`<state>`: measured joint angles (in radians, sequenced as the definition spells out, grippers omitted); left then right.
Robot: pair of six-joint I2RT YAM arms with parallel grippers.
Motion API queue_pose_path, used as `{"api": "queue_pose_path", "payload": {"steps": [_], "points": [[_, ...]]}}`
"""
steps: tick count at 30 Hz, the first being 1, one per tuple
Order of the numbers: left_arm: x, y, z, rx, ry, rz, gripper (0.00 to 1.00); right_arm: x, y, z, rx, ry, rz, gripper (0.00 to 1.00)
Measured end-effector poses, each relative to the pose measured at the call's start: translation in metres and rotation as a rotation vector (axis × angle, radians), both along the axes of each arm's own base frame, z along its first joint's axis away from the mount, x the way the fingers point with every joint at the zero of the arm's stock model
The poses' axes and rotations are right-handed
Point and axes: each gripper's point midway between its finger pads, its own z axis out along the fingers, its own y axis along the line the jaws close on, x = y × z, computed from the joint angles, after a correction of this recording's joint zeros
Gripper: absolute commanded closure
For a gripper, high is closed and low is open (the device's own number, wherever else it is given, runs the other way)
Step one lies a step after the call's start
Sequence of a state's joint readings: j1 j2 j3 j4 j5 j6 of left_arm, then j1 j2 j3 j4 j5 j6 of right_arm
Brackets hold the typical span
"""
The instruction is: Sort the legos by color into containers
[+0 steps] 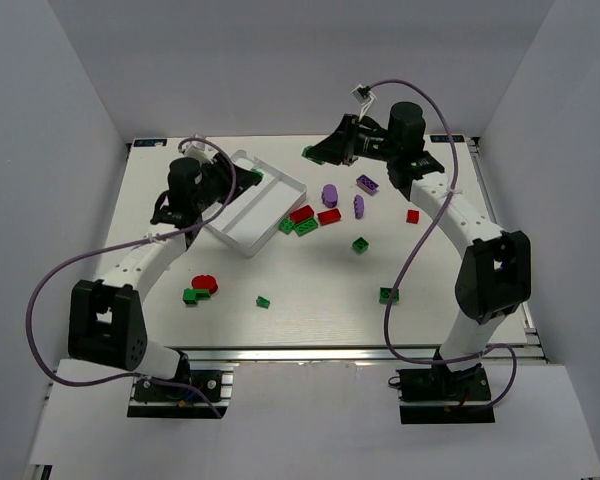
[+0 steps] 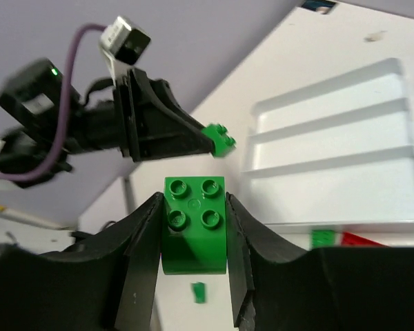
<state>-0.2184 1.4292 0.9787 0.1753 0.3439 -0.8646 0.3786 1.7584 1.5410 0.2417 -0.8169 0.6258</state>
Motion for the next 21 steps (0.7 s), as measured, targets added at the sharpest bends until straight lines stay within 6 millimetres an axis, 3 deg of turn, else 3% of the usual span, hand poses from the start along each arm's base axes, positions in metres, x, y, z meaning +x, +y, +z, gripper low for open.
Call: {"api": "queue_pose_path", "payload": {"steps": [3,7,9,12,15,16,17,21], "points": [[0.018,0.014,-0.029,0.114,0.128,0.071,1.0,0.007,-0.008,-0.018,-0.071,-0.036,-0.051,1.0],[0.033,0.023,-0.085,0.256,0.328,0.1,1.0,0.008,-0.016,-0.039,-0.143,-0.059,-0.09,1.0],[0.032,0.024,-0.118,0.332,0.42,0.099,1.0,0.01,-0.019,-0.046,-0.168,-0.071,-0.105,1.0],[0.017,0.022,-0.161,0.443,0.547,0.073,0.98,0.013,-0.023,-0.056,-0.201,-0.092,-0.125,1.0],[0.007,0.021,-0.178,0.511,0.605,0.06,0.87,0.015,-0.025,-0.061,-0.224,-0.1,-0.136,1.0],[0.005,0.02,-0.181,0.529,0.613,0.057,0.71,0.015,-0.026,-0.063,-0.23,-0.106,-0.137,1.0],[0.004,0.018,-0.183,0.542,0.616,0.051,0.62,0.016,-0.027,-0.064,-0.237,-0.111,-0.141,1.0],[0.004,0.018,-0.182,0.577,0.613,0.055,0.44,0.017,-0.029,-0.071,-0.266,-0.118,-0.144,1.0]]}}
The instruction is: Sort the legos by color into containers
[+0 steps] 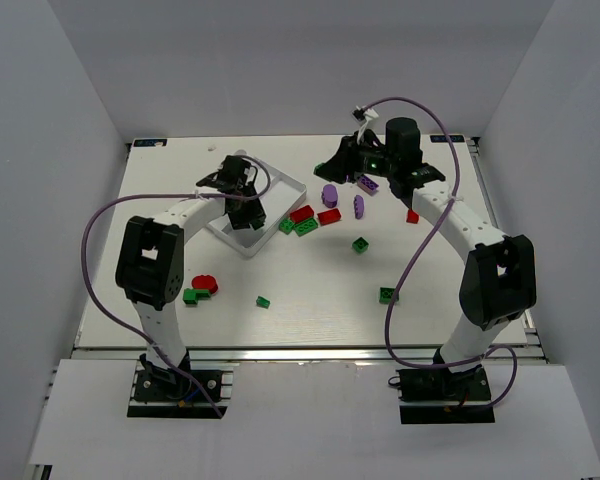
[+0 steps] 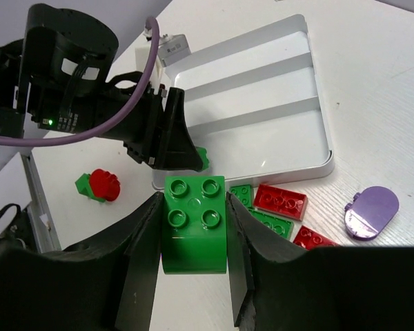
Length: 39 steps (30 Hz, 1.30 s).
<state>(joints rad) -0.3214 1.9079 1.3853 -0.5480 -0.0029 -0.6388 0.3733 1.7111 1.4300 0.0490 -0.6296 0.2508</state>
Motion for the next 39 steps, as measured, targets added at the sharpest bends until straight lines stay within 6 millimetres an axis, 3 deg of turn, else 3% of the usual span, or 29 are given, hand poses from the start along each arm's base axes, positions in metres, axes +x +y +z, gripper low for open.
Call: {"api": "queue_pose_path", "payload": {"steps": [7,10,13,17,19,21,25,31,36,39], "points": [[0.005,0.007,0.012,0.038,-0.039,0.017,0.24,0.003,0.012,-0.017,-0.052,-0.032,0.043,1.0],[0.006,0.011,0.034,0.039,-0.088,0.026,0.23,0.005,0.029,-0.038,-0.098,-0.022,0.086,1.0],[0.002,0.016,0.072,0.027,-0.174,0.037,0.21,0.006,0.05,-0.057,-0.146,-0.029,0.13,1.0],[-0.023,0.033,0.125,0.0,-0.309,0.068,0.08,0.008,0.081,-0.075,-0.205,-0.075,0.186,1.0],[-0.044,0.047,0.142,-0.017,-0.356,0.094,0.02,0.012,0.098,-0.081,-0.23,-0.106,0.203,1.0],[-0.066,0.064,0.151,-0.024,-0.387,0.128,0.02,0.015,0.111,-0.087,-0.249,-0.127,0.211,1.0],[-0.097,0.085,0.151,-0.017,-0.397,0.176,0.02,0.016,0.13,-0.111,-0.302,-0.153,0.22,1.0],[-0.137,0.098,0.126,0.026,-0.316,0.192,0.02,0.021,0.134,-0.157,-0.388,-0.146,0.212,0.91],[-0.155,0.11,0.117,0.075,-0.271,0.207,0.02,0.03,0.137,-0.179,-0.429,-0.16,0.207,0.85],[-0.161,0.114,0.114,0.099,-0.25,0.208,0.02,0.037,0.139,-0.183,-0.44,-0.185,0.198,0.72]]}}
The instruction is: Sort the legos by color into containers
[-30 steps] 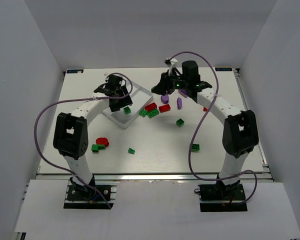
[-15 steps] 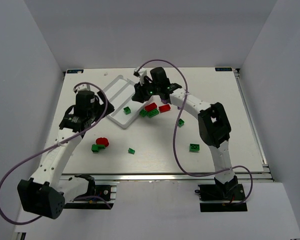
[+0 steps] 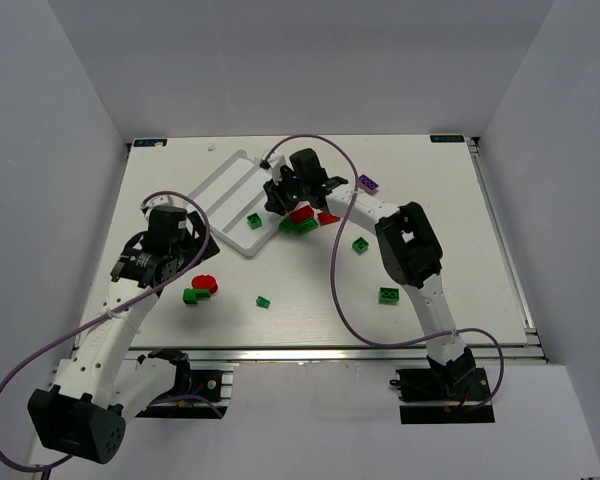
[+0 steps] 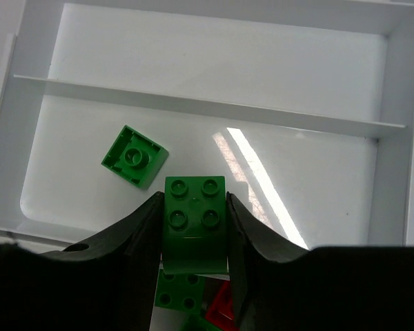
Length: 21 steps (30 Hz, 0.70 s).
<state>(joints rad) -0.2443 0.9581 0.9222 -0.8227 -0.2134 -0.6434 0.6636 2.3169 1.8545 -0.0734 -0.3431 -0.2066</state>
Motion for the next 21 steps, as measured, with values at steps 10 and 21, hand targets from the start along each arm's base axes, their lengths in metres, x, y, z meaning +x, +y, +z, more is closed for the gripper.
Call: {"api": "queue_pose_path", "payload": {"steps": [10,21], "points": [[-0.006,0.002,-0.025,0.043,0.097,-0.021,0.02,0.004,0.007,0.004,0.008,-0.039,0.014,0.2],[0.009,0.006,-0.099,0.267,0.421,-0.266,0.02,-0.129,-0.094,0.18,0.233,-0.163,0.274,0.11]]}}
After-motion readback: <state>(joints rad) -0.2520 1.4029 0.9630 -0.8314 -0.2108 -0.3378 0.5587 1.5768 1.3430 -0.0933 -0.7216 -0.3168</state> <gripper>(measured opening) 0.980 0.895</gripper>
